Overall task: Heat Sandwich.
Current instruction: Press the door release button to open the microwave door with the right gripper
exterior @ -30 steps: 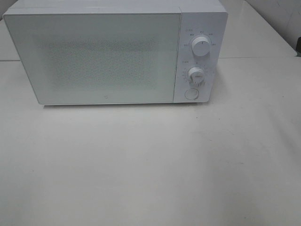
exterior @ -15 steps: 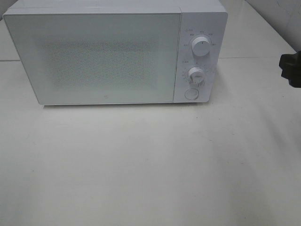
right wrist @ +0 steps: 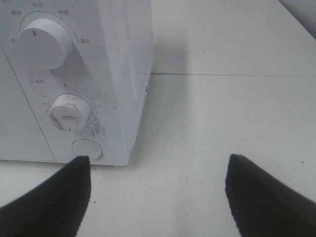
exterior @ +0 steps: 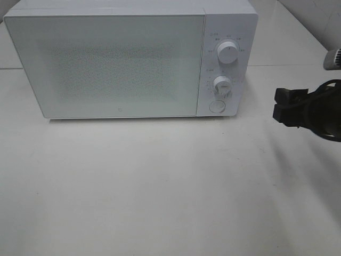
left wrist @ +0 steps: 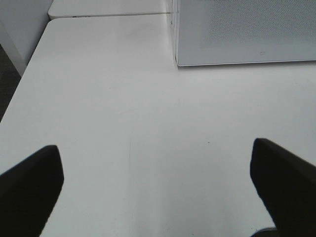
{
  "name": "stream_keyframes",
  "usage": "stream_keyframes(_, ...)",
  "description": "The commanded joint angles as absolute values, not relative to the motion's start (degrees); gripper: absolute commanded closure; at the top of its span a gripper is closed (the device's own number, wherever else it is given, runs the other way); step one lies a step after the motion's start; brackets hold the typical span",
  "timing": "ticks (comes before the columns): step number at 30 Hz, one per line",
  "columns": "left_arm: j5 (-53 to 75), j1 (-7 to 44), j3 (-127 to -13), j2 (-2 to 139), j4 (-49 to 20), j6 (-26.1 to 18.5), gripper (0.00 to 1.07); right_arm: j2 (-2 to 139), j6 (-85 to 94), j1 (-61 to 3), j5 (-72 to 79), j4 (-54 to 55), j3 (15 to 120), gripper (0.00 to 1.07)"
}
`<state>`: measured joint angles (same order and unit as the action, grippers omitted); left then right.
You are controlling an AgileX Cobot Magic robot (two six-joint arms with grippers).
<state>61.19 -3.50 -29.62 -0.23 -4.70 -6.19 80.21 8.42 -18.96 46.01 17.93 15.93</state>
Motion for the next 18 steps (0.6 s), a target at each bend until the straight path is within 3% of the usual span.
stream_keyframes(1,61.25,-3.38,-29.62,-0.46,-5.16,-6.13,0.09,83.59,10.14,-23.09,51.17,22.86,15.87,0.34)
stream_keyframes(8,61.25,-3.38,-29.62,-0.46,-5.16,-6.13,0.09,91.21,12.49,-32.95,57.70,34.09,16.10,0.34)
stream_keyframes(18,61.25,-3.38,-29.62,-0.46,-5.16,-6.13,0.09,96.72,13.81,-40.51,57.41,41.25,19.60,0.34)
